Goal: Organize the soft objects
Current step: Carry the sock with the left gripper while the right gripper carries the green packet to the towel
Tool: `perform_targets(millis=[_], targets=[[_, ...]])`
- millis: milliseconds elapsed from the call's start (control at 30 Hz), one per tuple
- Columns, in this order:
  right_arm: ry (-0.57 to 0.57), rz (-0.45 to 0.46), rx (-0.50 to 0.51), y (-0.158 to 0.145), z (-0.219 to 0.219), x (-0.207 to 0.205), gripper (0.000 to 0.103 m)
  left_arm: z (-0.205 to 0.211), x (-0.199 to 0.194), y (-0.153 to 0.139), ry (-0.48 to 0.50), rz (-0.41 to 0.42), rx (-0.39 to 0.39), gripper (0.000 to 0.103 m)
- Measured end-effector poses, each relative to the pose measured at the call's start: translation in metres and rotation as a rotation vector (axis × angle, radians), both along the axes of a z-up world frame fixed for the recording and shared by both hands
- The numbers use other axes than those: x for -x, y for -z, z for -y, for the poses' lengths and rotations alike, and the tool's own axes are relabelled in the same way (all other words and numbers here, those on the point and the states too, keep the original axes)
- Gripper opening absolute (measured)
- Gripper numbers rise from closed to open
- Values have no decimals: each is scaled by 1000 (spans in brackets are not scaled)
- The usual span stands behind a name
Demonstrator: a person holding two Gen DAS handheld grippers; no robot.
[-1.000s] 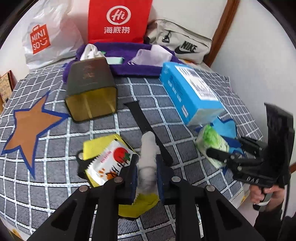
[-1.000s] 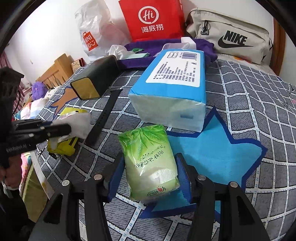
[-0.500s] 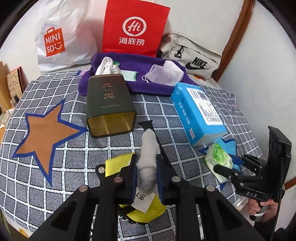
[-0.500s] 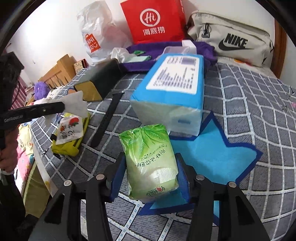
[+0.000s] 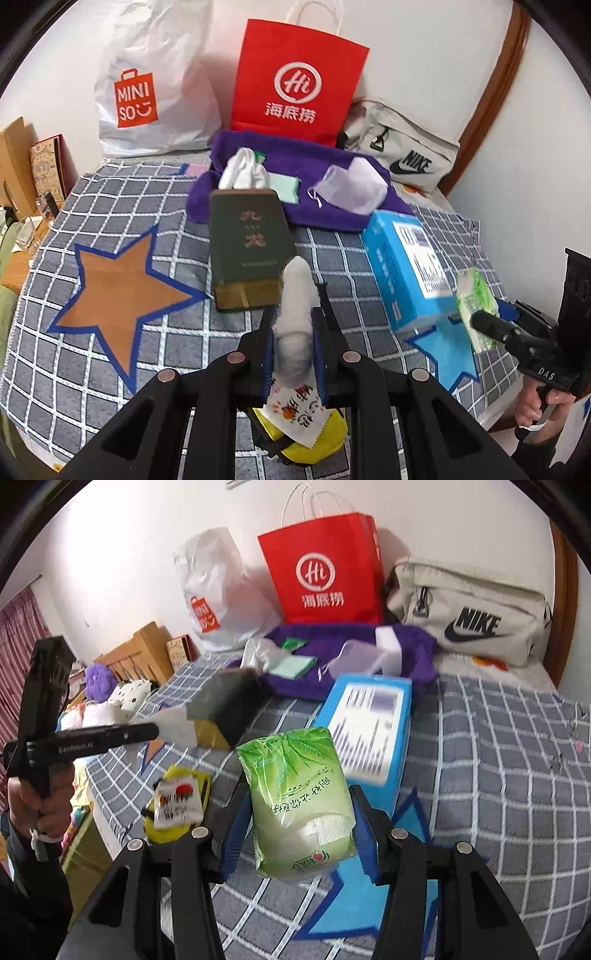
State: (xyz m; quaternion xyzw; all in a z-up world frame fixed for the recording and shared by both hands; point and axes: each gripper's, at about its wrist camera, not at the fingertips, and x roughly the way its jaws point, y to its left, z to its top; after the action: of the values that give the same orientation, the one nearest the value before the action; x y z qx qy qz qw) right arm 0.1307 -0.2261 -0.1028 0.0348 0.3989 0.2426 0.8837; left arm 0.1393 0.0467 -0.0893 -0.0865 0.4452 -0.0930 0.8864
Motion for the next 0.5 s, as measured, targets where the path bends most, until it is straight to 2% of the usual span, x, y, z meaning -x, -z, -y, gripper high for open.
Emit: perform_targets(millis=[500], targets=[[-24, 45, 23, -32, -17, -52, 52, -27, -24, -21, -85, 33, 4, 18]])
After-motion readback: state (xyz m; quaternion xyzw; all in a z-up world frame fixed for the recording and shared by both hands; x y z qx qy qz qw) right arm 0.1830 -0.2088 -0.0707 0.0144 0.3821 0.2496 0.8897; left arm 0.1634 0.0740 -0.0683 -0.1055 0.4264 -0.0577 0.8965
